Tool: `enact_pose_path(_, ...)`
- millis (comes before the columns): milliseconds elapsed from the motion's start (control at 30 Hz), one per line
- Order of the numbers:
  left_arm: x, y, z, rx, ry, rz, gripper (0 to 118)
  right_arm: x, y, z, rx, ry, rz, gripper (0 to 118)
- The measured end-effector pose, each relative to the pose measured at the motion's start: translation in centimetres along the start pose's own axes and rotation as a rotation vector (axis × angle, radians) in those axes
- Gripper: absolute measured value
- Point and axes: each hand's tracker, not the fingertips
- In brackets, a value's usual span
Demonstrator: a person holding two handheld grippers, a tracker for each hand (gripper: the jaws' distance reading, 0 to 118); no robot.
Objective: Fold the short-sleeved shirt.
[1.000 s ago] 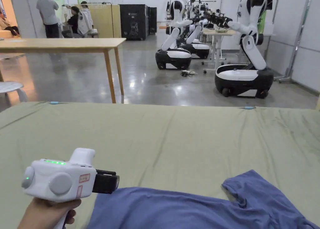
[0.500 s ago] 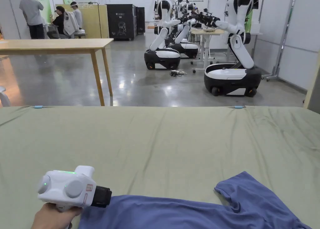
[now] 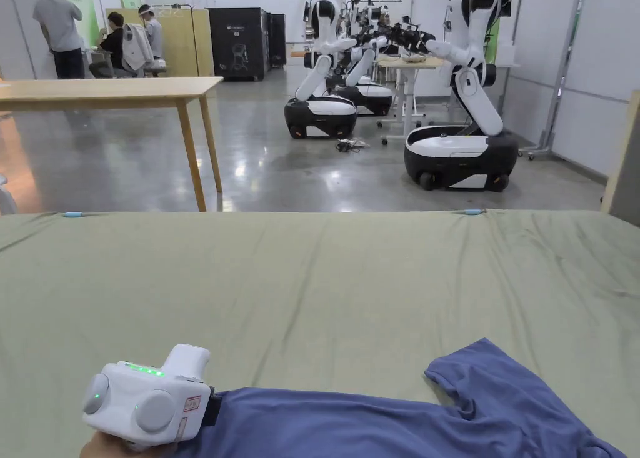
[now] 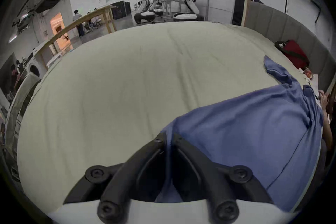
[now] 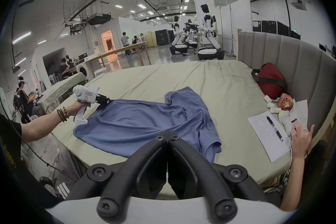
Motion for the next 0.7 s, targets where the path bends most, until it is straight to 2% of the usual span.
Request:
enact_pose_path(133, -0.5, 0.5, 0.6, 0.016, -0.008, 0.022, 3, 0.0, 0.5, -0.2, -0.006, -0.009, 0.009, 0)
enact_pose_path(267, -0.8, 0.8, 2.0, 0.039, -0.015, 0.033, 3, 0.6, 3.3, -1.5, 0.005, 0.001, 0.056, 0)
enact_pose_path(333, -0.9, 0.8, 2.6, 0.051, -0.019, 0.041, 3, 1.3, 5.3, -3.3, 0.018, -0.036, 0.068, 0)
enact_pose_path(467, -0.6, 0.3, 4.0, 0.086, -0.044, 0.061, 3, 4.3, 8.9, -10.0, 0.01, -0.056, 0.061, 0)
enact_pose_path(600, -0.2, -0.1, 4.9, 0.098, -0.059, 0.074, 3, 7.9, 10.9, -18.7, -0.115, -0.059, 0.046, 0)
enact_pose_path(667, 0.7, -0.2, 5.8, 0.103, -0.059, 0.068, 3, 9.2, 11.0, -23.2, -0.168, -0.066, 0.099, 0)
enact_pose_path(700, 0.8, -0.2, 5.9, 0.104, -0.058, 0.068, 3, 9.9, 10.9, -24.9, -0.189, -0.071, 0.102, 4)
